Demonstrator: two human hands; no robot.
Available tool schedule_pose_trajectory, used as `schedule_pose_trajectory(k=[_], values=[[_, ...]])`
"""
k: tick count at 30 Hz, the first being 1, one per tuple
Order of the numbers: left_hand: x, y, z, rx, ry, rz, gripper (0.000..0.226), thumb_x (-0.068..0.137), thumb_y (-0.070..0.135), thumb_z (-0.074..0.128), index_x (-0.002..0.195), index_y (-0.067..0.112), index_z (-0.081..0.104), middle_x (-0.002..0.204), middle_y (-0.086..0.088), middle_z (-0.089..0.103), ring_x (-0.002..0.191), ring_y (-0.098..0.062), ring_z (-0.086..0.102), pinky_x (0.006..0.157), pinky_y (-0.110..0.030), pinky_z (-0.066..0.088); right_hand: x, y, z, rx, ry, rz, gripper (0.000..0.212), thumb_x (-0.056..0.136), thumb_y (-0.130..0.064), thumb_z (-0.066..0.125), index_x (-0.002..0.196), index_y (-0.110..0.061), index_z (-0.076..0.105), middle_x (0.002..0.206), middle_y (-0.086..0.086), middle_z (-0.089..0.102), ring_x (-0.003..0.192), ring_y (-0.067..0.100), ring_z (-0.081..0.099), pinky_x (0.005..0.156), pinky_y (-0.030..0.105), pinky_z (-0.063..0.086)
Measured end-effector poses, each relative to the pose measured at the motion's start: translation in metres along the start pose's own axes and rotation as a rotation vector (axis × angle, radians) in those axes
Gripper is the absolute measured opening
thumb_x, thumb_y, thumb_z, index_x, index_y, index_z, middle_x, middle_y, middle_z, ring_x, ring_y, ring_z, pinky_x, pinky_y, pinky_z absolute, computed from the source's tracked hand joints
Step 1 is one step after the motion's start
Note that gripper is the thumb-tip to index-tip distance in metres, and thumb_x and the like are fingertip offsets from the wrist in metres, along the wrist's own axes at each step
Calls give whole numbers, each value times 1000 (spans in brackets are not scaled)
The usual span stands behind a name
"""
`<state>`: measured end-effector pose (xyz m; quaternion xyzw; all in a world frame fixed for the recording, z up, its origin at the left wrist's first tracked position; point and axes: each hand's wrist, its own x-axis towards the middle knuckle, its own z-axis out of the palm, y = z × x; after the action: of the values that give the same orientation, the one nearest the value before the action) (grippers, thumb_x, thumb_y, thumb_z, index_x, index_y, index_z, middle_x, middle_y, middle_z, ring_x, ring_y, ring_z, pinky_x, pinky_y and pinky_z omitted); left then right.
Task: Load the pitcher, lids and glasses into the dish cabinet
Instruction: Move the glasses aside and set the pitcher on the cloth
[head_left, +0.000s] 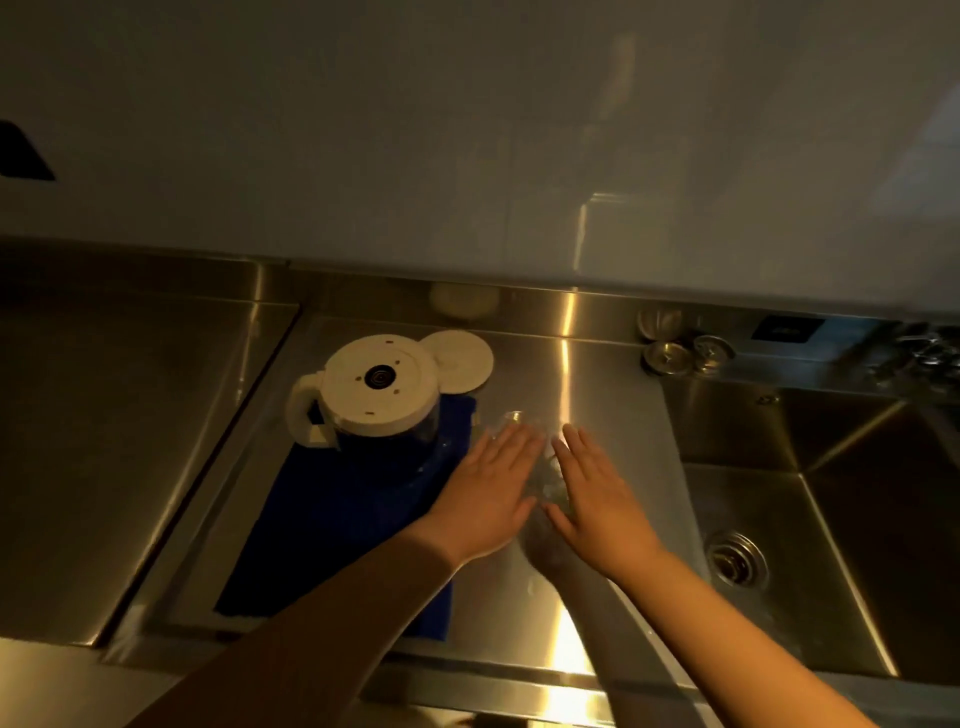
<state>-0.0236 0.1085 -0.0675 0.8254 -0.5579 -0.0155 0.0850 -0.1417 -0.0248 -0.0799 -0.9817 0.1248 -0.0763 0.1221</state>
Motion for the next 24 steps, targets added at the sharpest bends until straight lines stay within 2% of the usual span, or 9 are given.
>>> schedule_pose_trajectory(k=[6, 9, 12, 16, 19, 24], values=[[18, 40, 26, -51, -120, -2, 70, 97, 49, 33, 150, 19, -3, 158, -2, -7, 143, -15, -14, 112, -32, -11, -26, 43, 5, 75, -60, 51, 78, 91, -50, 49, 149, -14, 12, 157, 6, 3, 142, 14, -5, 110, 18, -6], [22, 46, 33, -84, -144, -42, 70, 97, 44, 37, 150, 19, -2, 159, -2, -7, 143, -16, -13, 112, -31, -8, -28, 49, 7, 161, -80, 65, 74, 91, -44, 52, 149, -15, 16, 157, 5, 10, 144, 17, 8, 109, 17, 2], [25, 50, 38, -159, -183, -108, 72, 97, 37, 45, 150, 20, 0, 159, -1, -6, 144, -17, -11, 115, -36, 2, -30, 51, 12, 178, -81, 42, 68, 92, -42, 52, 148, -19, 22, 157, 4, 8, 143, 19, 14, 109, 19, 12], [27, 50, 40, -136, -184, -102, 58, 97, 33, 46, 148, 20, 20, 159, 0, 2, 144, -19, -8, 116, -40, 14, -30, 56, 15, 191, -63, 24, 56, 92, -42, 50, 143, -25, 35, 158, 0, 8, 140, 20, 23, 107, 25, 27], [27, 51, 41, -58, -152, -55, 48, 98, 28, 44, 143, 16, 32, 157, -3, 13, 145, -20, -2, 117, -38, 14, -30, 57, 14, 200, -46, -2, 44, 93, -39, 51, 133, -22, 48, 157, 1, 12, 139, 21, 27, 106, 24, 28], [25, 57, 45, 18, -133, 23, 46, 98, 11, 40, 143, 11, 32, 154, -9, 25, 143, -21, 15, 115, -29, 5, -32, 58, 11, 213, -6, -46, 32, 93, -32, 53, 123, -21, 56, 156, 3, 17, 137, 25, 32, 105, 27, 31]])
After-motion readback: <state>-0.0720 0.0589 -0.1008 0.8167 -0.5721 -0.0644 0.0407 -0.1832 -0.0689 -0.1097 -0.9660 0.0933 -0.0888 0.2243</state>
